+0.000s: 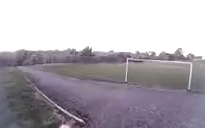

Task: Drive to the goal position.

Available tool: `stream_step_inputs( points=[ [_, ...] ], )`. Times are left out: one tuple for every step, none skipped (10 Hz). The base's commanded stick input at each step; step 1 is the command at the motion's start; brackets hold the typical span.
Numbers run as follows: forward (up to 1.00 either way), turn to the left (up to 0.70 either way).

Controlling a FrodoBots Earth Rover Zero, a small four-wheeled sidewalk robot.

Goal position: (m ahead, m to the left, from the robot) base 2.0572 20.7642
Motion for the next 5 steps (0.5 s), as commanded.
stream_step_inputs(
  points=[
    [0.70, 0.00],
    [0.70, 0.00],
    [0.70, 0.00],
    [0.70, 0.00],
    [0.70, 0.00]
  ],
)
